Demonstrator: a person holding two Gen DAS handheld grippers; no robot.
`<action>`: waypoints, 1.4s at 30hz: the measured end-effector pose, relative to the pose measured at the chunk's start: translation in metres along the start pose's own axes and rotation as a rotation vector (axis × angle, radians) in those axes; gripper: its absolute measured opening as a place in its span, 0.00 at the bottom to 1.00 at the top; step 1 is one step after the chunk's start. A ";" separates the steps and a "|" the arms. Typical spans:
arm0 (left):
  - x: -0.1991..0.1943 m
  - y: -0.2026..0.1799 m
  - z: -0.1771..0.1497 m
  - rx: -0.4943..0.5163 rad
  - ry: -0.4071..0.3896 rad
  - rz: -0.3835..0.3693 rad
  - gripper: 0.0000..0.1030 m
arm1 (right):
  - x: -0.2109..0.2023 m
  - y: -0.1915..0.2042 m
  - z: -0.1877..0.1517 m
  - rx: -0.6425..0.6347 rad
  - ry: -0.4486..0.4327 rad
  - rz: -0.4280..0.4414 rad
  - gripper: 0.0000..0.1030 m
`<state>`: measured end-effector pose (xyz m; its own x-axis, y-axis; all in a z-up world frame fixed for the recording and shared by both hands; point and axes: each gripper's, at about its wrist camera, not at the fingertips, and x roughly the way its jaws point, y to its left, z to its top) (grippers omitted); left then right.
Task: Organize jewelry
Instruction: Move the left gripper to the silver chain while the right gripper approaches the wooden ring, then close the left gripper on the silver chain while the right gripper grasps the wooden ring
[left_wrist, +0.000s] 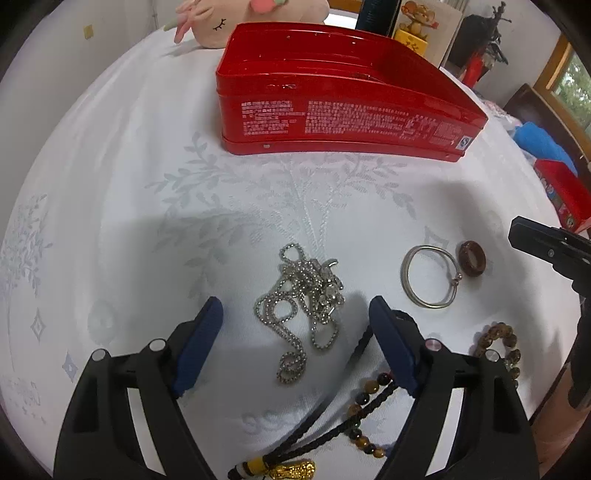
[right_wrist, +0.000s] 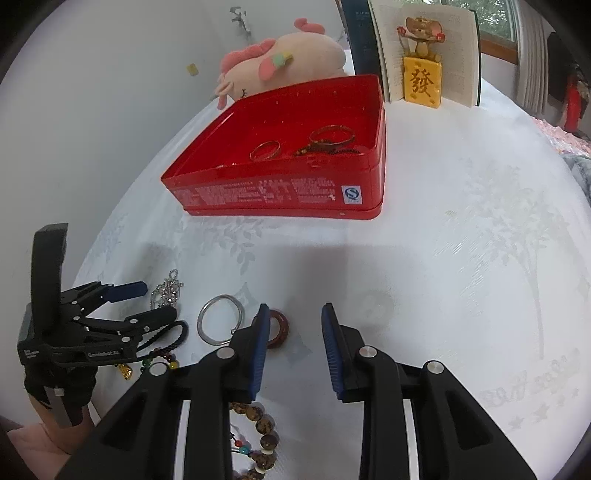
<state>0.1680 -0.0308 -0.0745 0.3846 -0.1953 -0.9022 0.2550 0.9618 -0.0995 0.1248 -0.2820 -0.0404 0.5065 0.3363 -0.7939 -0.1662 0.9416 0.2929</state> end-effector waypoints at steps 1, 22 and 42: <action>0.000 0.000 -0.001 0.000 0.000 0.004 0.72 | 0.001 0.000 0.000 0.000 0.001 0.000 0.28; -0.007 0.038 0.003 -0.082 -0.054 0.020 0.03 | 0.023 0.003 0.004 -0.010 0.076 0.039 0.25; -0.007 0.051 0.008 -0.106 -0.072 -0.025 0.03 | 0.045 0.021 0.001 -0.149 0.140 -0.045 0.11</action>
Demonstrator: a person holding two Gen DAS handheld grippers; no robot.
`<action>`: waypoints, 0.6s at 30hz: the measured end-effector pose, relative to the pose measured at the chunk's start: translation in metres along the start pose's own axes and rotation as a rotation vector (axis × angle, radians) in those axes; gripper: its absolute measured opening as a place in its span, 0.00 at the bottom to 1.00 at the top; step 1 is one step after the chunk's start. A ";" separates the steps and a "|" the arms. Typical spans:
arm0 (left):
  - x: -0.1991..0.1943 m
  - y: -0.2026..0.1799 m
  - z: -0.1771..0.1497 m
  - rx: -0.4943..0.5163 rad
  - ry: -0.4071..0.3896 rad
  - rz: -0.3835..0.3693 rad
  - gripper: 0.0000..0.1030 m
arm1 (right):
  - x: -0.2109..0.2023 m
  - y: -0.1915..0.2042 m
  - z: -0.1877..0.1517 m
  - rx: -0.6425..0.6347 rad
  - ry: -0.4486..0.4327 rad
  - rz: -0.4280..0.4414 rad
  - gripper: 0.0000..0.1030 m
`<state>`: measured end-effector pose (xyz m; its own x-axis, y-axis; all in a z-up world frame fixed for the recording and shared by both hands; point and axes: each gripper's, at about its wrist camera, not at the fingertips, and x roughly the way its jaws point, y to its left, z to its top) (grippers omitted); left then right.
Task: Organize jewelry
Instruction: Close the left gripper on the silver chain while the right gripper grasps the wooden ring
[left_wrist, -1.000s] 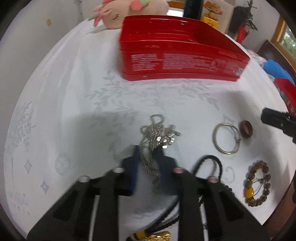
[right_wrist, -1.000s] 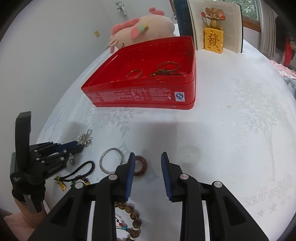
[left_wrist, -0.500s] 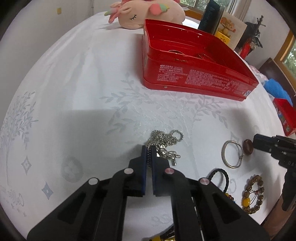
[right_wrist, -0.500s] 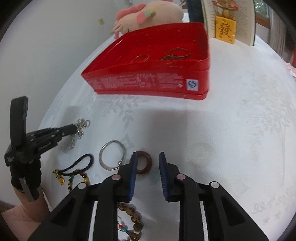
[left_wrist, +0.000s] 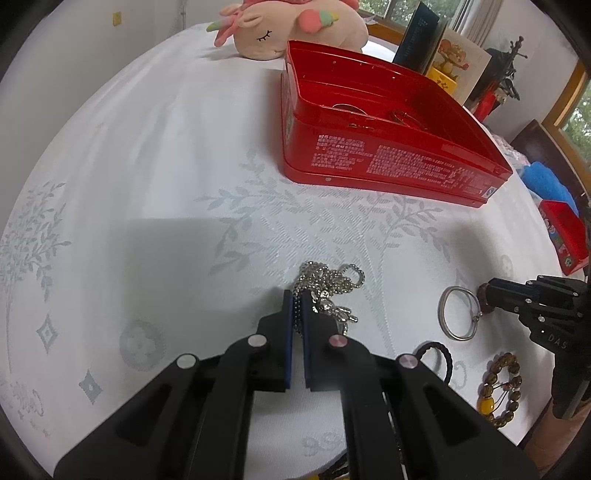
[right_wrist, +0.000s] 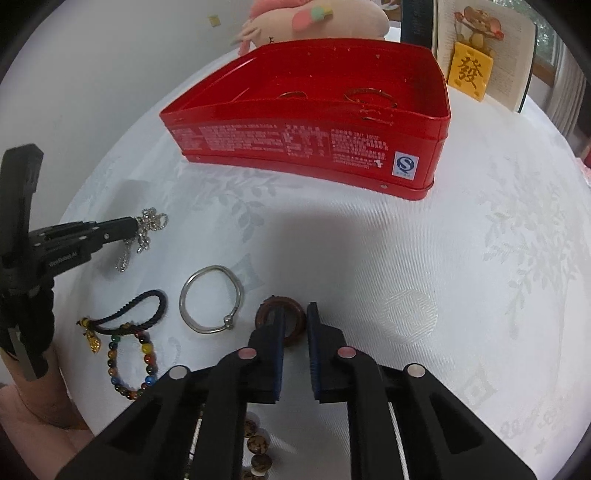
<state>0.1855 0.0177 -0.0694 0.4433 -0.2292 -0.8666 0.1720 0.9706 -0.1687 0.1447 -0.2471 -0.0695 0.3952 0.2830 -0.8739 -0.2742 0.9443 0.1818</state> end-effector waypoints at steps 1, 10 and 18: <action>0.000 0.000 0.000 0.000 -0.001 -0.002 0.03 | 0.000 -0.001 0.000 0.008 -0.002 0.006 0.10; -0.019 -0.003 0.002 -0.004 -0.052 -0.040 0.02 | -0.026 -0.013 -0.002 0.066 -0.072 0.084 0.07; -0.026 -0.012 0.007 0.023 -0.061 -0.035 0.02 | -0.034 -0.015 0.000 0.072 -0.083 0.094 0.07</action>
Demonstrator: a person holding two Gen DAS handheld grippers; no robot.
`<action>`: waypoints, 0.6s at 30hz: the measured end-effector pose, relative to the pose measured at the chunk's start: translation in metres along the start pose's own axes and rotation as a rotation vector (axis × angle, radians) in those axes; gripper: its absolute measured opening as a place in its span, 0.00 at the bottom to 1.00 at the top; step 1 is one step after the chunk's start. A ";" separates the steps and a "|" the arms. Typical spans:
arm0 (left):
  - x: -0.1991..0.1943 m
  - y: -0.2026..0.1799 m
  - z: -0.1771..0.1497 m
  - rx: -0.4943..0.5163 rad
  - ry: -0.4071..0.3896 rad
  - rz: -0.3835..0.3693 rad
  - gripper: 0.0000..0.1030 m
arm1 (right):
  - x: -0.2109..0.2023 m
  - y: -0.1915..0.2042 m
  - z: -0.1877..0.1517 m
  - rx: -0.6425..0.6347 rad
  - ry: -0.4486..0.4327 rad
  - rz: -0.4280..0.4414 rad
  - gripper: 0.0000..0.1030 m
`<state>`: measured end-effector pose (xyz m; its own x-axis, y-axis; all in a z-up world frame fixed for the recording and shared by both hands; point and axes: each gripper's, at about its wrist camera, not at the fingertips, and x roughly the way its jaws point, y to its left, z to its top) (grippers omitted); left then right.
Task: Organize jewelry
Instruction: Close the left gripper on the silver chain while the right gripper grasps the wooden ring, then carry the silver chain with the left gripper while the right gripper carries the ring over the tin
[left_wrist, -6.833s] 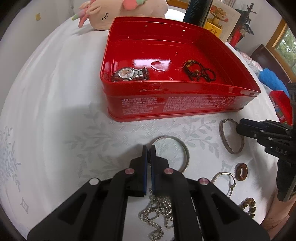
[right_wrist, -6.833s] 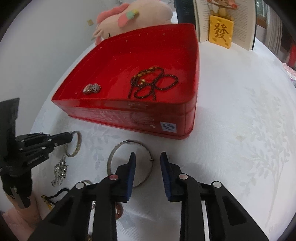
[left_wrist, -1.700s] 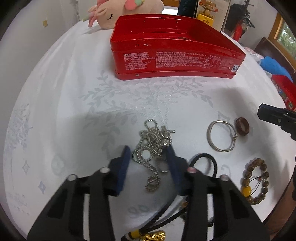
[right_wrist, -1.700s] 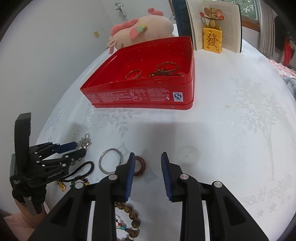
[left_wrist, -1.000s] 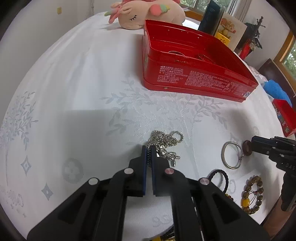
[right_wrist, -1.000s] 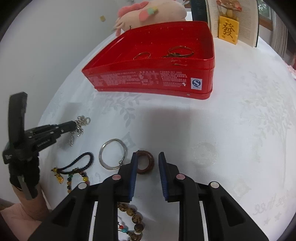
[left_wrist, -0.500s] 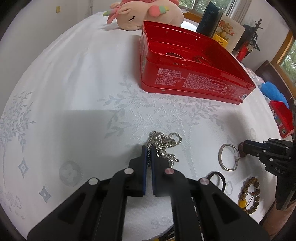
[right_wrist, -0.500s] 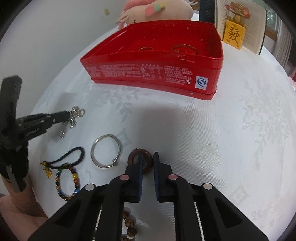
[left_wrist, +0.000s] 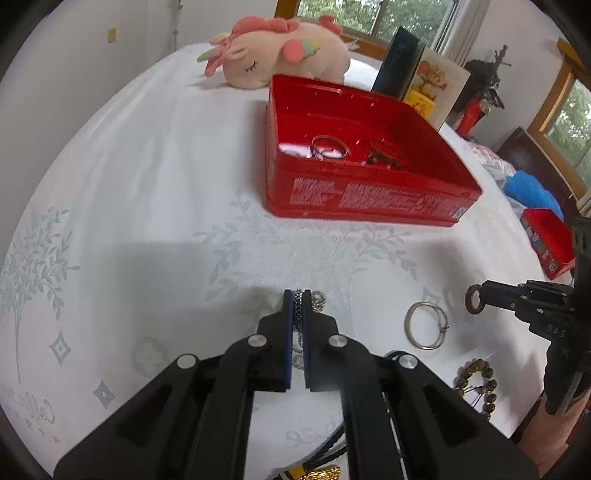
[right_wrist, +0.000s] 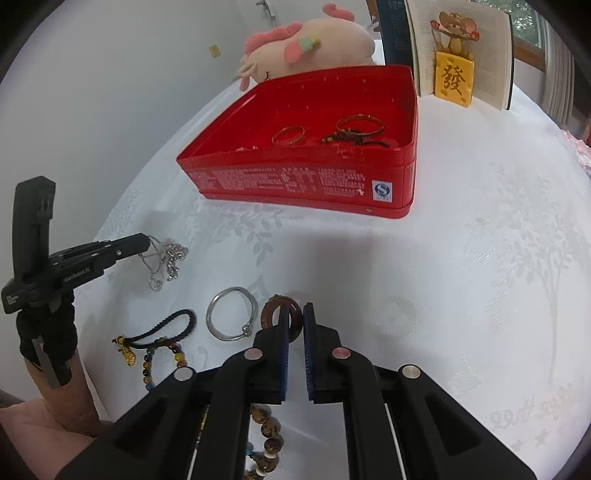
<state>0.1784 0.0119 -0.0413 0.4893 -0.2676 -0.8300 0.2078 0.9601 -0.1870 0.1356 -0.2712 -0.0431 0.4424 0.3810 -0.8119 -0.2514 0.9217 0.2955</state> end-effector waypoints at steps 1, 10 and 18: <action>0.004 0.000 0.000 0.006 0.012 0.002 0.03 | 0.003 0.000 0.000 0.002 0.007 -0.003 0.07; 0.027 -0.003 0.000 0.038 0.067 0.034 0.23 | 0.016 0.002 -0.001 -0.002 0.023 -0.009 0.07; 0.038 -0.010 0.000 0.075 0.079 0.099 0.35 | 0.020 0.000 0.000 0.004 0.029 -0.004 0.07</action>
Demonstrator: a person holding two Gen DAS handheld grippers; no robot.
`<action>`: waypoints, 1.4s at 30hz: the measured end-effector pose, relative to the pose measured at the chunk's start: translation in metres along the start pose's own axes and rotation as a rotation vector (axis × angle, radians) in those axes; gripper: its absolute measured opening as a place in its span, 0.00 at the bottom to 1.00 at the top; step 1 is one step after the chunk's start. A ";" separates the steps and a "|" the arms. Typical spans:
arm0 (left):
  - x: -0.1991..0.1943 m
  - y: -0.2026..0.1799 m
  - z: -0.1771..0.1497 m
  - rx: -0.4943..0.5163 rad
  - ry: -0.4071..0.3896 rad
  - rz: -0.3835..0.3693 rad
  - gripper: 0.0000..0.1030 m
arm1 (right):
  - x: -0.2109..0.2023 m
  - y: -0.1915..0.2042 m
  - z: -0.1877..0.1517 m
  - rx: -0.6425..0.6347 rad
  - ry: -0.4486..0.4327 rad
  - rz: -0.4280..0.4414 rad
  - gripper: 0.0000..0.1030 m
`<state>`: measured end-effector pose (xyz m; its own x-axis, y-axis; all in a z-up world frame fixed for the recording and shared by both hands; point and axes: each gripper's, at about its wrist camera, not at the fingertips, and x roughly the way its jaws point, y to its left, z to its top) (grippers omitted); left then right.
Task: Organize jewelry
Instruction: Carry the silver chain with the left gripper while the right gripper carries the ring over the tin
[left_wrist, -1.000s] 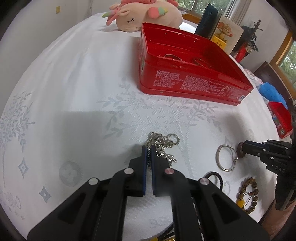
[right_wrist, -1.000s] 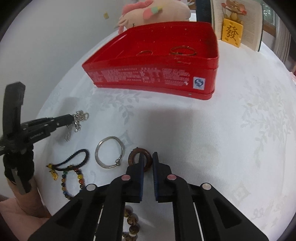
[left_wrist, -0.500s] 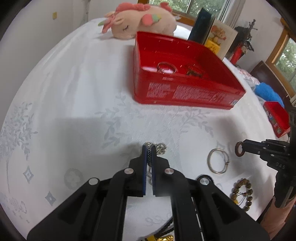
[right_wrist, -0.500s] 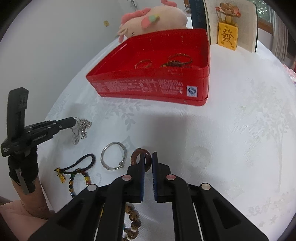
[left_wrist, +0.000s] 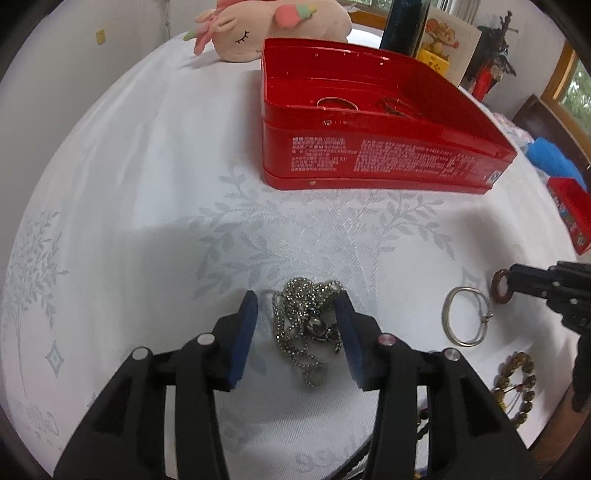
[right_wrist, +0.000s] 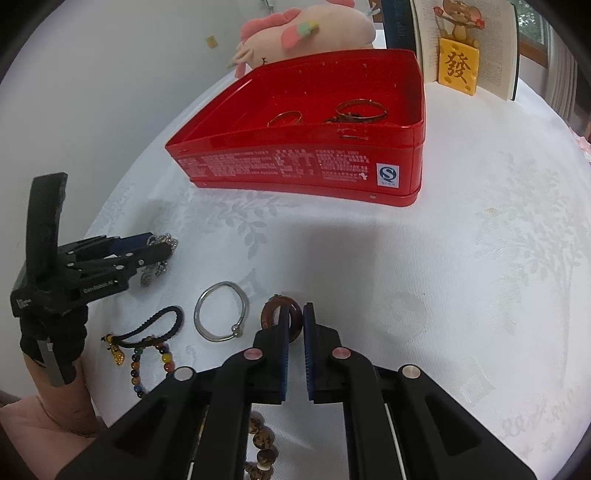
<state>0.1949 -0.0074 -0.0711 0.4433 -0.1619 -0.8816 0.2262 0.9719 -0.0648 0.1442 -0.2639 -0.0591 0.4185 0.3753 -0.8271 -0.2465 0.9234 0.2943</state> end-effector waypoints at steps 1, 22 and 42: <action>0.000 -0.002 -0.001 0.011 0.000 0.004 0.23 | 0.000 -0.001 0.000 0.003 0.000 0.002 0.07; -0.040 0.014 0.002 -0.061 -0.125 -0.092 0.12 | -0.010 -0.012 0.003 0.044 -0.027 0.052 0.07; -0.096 -0.011 0.040 0.003 -0.240 -0.142 0.11 | -0.058 -0.002 0.032 0.003 -0.144 0.071 0.07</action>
<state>0.1845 -0.0098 0.0330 0.5994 -0.3326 -0.7281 0.3034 0.9361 -0.1778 0.1487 -0.2850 0.0035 0.5212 0.4472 -0.7269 -0.2776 0.8942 0.3512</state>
